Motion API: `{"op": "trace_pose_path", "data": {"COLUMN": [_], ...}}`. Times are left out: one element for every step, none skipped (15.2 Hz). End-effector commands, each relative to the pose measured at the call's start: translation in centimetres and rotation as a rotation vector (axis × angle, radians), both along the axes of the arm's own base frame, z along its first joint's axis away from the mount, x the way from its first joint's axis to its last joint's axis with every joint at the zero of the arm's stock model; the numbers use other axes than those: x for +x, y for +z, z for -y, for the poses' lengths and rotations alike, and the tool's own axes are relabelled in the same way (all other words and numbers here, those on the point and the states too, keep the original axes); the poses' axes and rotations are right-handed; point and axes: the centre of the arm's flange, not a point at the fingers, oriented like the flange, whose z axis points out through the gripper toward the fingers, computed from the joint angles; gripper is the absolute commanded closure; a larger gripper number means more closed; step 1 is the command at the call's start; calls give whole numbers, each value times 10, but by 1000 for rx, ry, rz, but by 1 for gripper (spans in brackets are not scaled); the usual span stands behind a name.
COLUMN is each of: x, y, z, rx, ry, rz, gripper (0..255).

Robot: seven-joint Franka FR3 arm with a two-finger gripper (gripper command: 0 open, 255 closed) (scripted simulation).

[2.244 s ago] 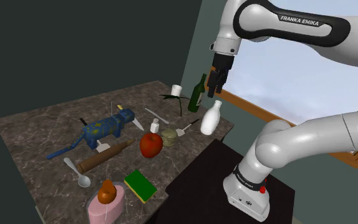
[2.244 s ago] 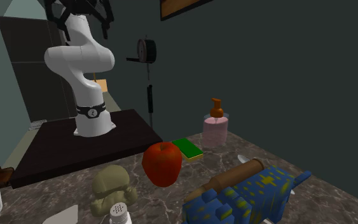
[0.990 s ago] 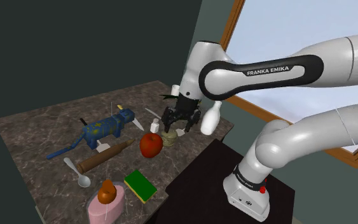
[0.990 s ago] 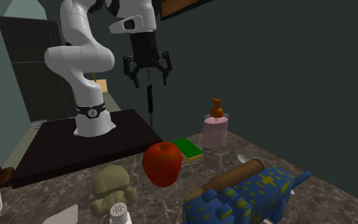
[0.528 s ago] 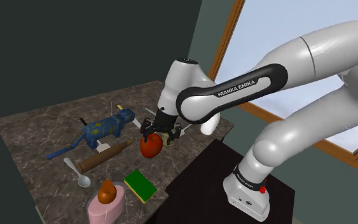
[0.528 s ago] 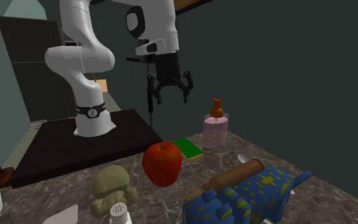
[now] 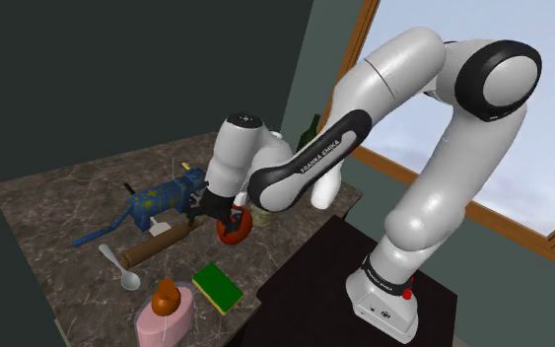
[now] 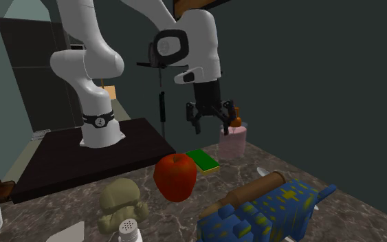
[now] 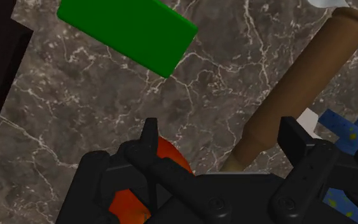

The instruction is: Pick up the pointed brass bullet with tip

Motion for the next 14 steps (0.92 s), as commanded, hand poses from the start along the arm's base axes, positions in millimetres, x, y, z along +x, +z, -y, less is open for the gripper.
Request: {"op": "trace_pose_path", "data": {"x": [16, 24, 33, 42, 52, 61, 71, 81, 91, 101, 111, 121, 124, 124], "y": [-16, -23, -31, -38, -46, -53, -60, -68, -75, -82, -89, -96, -98, -103], "z": [-13, -18, -23, -28, -32, -36, -40, -44, -47, -50, -52, -54, -54, -54], "rx": [-1, -1, -2, -2, -2, -3, -3, -3, -4, -4, -5, -5, -5, -5], "ry": [-72, -105, -138, -172, -205, -238, -272, -305, -339, -372, -405, -439, -446, -446], "rz": [18, 24, 29, 35, 41, 46, 52, 57, 63, 68, 74, 80, 81, 81], "gripper": [0, 0, 0, 0, 0, 0, 0, 0, 0, 0, 0, 0, 0, 0]}}
